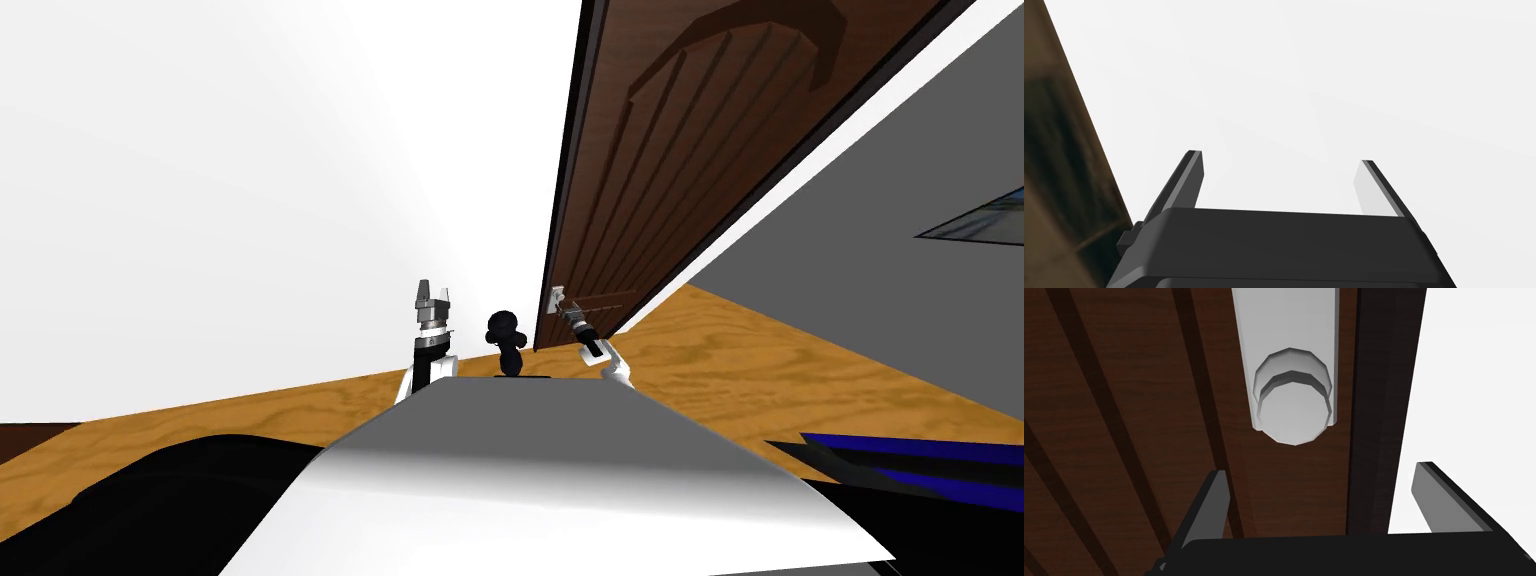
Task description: Pull the door open
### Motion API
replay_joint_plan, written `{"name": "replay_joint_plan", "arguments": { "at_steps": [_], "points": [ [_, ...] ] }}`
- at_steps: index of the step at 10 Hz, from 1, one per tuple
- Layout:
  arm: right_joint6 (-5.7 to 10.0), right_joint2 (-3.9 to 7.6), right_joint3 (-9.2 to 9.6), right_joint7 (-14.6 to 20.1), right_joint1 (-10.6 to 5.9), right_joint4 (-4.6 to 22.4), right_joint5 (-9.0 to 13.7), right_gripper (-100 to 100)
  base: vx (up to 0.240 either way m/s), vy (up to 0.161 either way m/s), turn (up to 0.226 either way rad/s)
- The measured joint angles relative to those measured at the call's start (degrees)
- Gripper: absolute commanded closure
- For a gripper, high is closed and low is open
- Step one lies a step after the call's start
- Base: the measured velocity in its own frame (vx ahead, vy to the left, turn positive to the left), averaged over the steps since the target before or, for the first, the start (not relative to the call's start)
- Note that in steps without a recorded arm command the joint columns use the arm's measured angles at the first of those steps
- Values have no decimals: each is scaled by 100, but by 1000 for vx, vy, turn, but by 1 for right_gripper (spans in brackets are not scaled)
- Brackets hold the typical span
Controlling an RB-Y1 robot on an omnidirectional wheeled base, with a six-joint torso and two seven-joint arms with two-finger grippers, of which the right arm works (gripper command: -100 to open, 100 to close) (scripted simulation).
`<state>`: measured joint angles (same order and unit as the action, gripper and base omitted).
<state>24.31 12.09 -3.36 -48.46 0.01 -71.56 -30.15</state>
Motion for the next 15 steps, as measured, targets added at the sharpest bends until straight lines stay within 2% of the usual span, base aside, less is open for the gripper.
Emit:
{"name": "replay_joint_plan", "arguments": {
  "at_steps": [2,4,7,8,9,15],
  "points": [
    [-85,-87,-237,-126,-171,167,33,-100,28,-41,196],
    [-129,-230,-494,-303,-344,391,60,-100,19,-49,182],
    [-231,-383,-813,-493,-502,557,99,-100,24,-64,257],
    [-255,-453,-926,-574,-579,647,109,-100,12,-40,42],
    [-256,-461,-937,-594,-587,657,110,100,-3,6,-39],
    [-260,-442,-938,-575,-581,646,111,100,-7,2,11]
  ]
}}
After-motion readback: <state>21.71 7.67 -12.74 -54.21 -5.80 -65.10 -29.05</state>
